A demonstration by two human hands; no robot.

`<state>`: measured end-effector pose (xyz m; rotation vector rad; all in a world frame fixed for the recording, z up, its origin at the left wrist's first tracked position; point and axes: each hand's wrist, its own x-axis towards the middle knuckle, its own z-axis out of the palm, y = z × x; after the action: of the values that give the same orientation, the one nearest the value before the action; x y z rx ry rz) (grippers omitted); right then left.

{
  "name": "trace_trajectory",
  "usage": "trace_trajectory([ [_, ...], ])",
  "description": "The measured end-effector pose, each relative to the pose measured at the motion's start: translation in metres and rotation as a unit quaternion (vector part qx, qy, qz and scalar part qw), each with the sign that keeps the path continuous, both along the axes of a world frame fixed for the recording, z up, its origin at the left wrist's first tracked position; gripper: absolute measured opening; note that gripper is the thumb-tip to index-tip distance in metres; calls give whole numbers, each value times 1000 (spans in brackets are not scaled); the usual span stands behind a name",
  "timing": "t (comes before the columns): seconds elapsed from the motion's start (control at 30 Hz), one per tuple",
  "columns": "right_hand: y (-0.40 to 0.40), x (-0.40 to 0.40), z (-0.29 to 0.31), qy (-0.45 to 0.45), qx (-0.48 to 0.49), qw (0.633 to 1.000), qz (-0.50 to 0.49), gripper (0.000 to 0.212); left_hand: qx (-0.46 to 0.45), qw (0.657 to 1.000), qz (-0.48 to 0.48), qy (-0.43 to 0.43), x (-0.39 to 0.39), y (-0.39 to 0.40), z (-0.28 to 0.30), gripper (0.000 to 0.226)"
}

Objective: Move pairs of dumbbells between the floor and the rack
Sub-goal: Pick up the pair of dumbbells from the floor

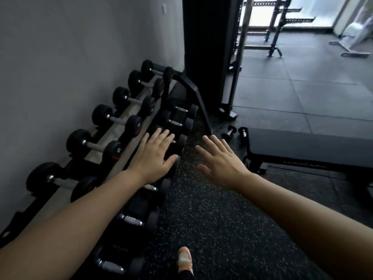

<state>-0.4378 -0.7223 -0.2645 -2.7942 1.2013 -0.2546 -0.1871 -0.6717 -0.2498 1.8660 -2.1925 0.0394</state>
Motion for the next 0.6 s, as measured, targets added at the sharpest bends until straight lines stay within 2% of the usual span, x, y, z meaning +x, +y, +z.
trace_trajectory([
  [0.27, -126, -8, -24, 22, 19, 994, -101, 66, 21, 996, -83, 12, 6, -179, -35, 77],
  [0.6, -238, -36, -60, 31, 70, 980, -183, 66, 94, 984, -152, 27, -25, -324, -81, 68],
])
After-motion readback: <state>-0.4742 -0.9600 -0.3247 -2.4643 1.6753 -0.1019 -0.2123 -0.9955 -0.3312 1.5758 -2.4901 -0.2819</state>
